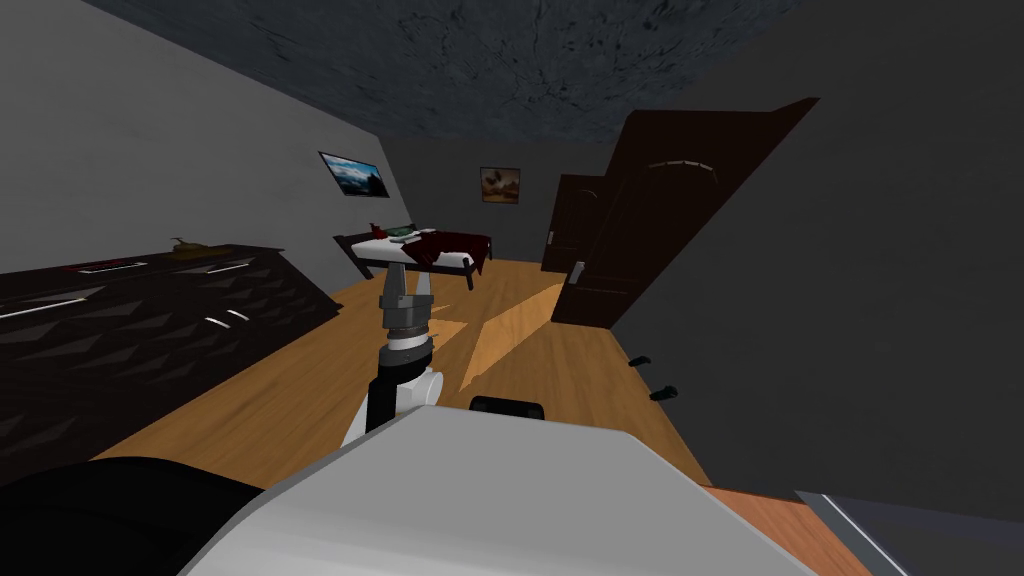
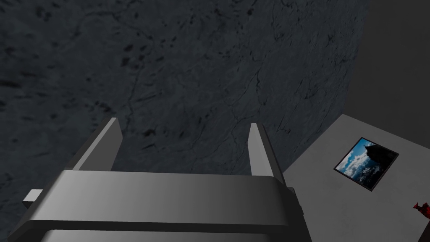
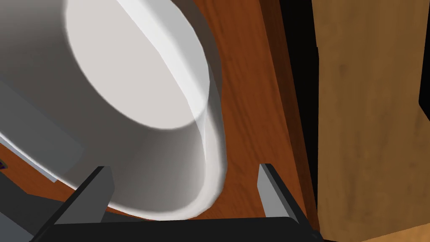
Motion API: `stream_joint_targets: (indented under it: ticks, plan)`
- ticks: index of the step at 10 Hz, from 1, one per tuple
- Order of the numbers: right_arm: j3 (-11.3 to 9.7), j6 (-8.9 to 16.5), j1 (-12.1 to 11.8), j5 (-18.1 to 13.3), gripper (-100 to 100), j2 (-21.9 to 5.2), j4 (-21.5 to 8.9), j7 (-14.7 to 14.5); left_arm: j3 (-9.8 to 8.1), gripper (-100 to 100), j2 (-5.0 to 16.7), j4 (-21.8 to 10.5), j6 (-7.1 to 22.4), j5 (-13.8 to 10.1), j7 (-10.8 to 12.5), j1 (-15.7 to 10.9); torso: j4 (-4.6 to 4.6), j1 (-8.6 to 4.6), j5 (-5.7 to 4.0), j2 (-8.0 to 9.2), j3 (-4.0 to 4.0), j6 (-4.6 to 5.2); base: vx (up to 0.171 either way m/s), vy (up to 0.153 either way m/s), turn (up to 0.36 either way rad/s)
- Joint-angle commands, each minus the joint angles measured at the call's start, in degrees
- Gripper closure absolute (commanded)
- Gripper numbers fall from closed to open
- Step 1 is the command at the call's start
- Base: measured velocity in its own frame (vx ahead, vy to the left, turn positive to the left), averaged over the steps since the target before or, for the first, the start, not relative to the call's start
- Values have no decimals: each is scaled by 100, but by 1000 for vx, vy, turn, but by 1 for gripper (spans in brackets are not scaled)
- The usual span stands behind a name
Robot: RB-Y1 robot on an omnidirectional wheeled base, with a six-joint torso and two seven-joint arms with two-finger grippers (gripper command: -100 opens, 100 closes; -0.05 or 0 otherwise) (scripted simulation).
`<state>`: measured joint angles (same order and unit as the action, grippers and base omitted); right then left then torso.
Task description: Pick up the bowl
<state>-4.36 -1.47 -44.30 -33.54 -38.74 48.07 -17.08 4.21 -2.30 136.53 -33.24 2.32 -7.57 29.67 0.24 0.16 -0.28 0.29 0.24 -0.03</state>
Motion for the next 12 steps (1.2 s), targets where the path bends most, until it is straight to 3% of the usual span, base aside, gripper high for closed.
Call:
stream_joint_targets:
  ticks: [1, 2, 3, 4, 5, 6, 7, 11, 12]
  plan:
    - [-286, -18, 4, 286, -100, -52, -46, -55, 0, 0, 0, 0, 0, 0, 0, 0, 0, 0, 0, 0, 0, 0, -28, 25, -4]
    - [-296, -18, 4, 373, -100, -52, -46, -55, 0, 0, 0, 0, 0, 0, 0, 0, -1, -5, -2, -5, -3, 1, -6, 6, -5]
    - [-538, 252, 121, 582, -100, -327, -142, -4, 0, 0, 0, 0, 0, 0, 0, 0, -2, -11, -3, -13, -7, 0, -50, 41, 15]
    - [-794, 252, 121, 808, -100, -461, -142, -4, 0, 0, 0, 0, 0, 0, 0, 0, -2, -4, 0, -5, -3, -2, -53, 47, 14]
    - [-919, 252, 121, 994, -100, -461, -142, -4, 0, 0, 0, 0, 0, 0, 0, 0, 0, 0, 0, -2, -1, 0, -24, 26, -2]
    - [-822, 247, 106, 873, -100, -446, -127, 11, 0, 0, 0, 0, 0, 0, 0, 0, -1, -4, -2, -7, -4, 1, -8, 9, -4]
    - [-835, 249, 104, 892, 100, -446, -128, 3, 0, 0, 0, 0, 0, 0, 0, 0, -2, -10, -2, -13, -7, 0, 0, 0, 0]
    - [-834, 244, 106, 891, 100, -444, -126, 5, -1, 0, 1, 0, 0, 0, 0, 1, -6, -14, -1, -20, -12, 0, 0, 2, 0]
    - [-835, 243, 106, 890, 0, -442, -125, 5, -1, 0, 1, 0, 0, 0, 0, 1, -6, -11, 2, -21, -13, 0, 0, 0, 0]
